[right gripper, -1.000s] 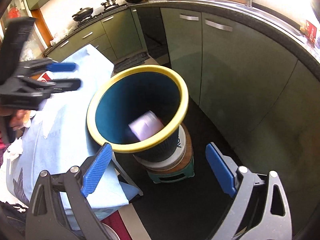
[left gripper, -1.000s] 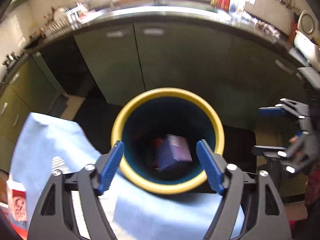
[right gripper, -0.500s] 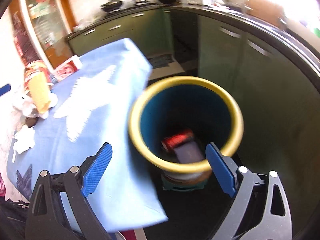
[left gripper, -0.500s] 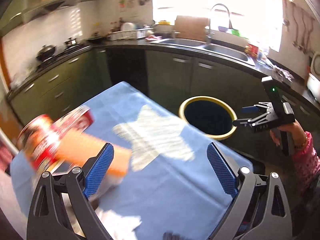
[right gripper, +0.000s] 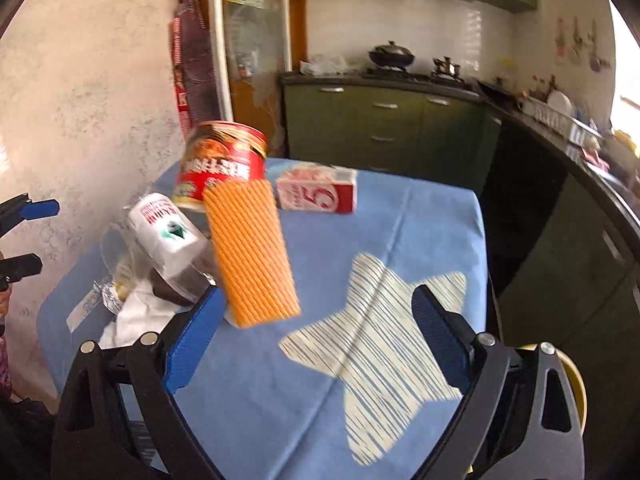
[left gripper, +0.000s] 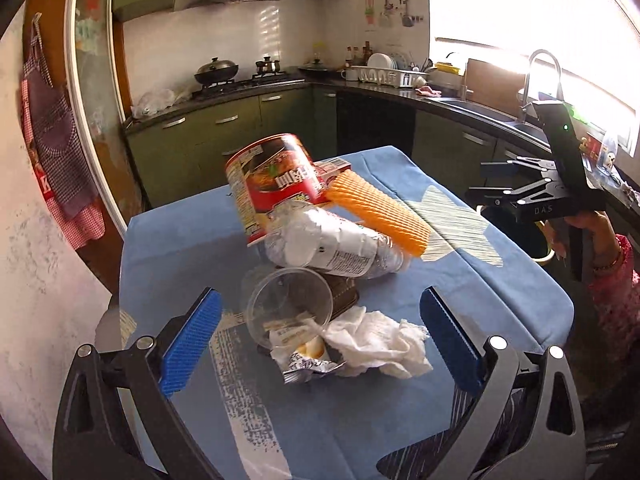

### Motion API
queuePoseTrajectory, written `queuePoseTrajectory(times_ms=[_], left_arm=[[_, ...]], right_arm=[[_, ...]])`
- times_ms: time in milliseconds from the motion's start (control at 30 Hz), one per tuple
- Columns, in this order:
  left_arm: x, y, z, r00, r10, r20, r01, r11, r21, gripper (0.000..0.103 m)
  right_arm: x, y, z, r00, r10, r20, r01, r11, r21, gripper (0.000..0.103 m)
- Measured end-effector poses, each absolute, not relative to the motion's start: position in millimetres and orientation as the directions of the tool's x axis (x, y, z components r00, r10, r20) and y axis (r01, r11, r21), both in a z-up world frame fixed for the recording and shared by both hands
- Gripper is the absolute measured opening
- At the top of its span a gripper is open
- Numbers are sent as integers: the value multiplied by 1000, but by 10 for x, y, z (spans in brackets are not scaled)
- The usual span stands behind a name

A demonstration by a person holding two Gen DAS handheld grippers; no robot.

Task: Collect trash
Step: 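Grasp the orange foam fruit net with the right gripper and lift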

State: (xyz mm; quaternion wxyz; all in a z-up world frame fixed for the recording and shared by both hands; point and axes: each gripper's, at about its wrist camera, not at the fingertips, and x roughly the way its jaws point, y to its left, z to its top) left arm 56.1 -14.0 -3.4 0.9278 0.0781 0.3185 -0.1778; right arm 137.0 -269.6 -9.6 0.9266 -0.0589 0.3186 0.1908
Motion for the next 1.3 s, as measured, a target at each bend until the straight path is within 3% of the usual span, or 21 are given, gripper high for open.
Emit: queuePoseTrajectory(times_ms=[100, 233, 500, 767, 867, 967, 1033, 1300], left_arm=[[539, -108, -53, 733, -275, -622, 366, 930, 21, 98], [578, -64, -52, 731, -270, -627, 358, 934, 15, 98], [608, -69, -121, 716, -281, -639, 368, 930, 2, 98], [641, -163, -162, 699, -299, -650, 398, 917, 5, 98], [658, -196, -176, 693, -304, -654, 409, 913, 10, 98], [673, -234, -180, 687, -307, -659, 418, 908, 13, 98], [675, -257, -177, 684, -309, -661, 424, 905, 15, 98], [653, -352, -131, 681, -323, -657, 455, 890, 34, 98]], right_arm=[[1494, -2358, 13, 737, 335, -587, -464, 883, -77, 90], [1714, -2094, 21, 711, 330, -620, -505, 854, -124, 90], [2114, -1949, -308, 560, 375, -739, -562, 827, -6, 83], [2271, -2019, -491, 456, 449, -769, -564, 814, 140, 72], [2265, -2032, -519, 450, 455, -769, -561, 814, 154, 59], [2267, -2068, -513, 454, 465, -761, -550, 818, 172, 40], [2259, -2109, -482, 463, 476, -747, -540, 820, 188, 18], [2056, -2294, -283, 515, 484, -708, -515, 834, 196, 13]])
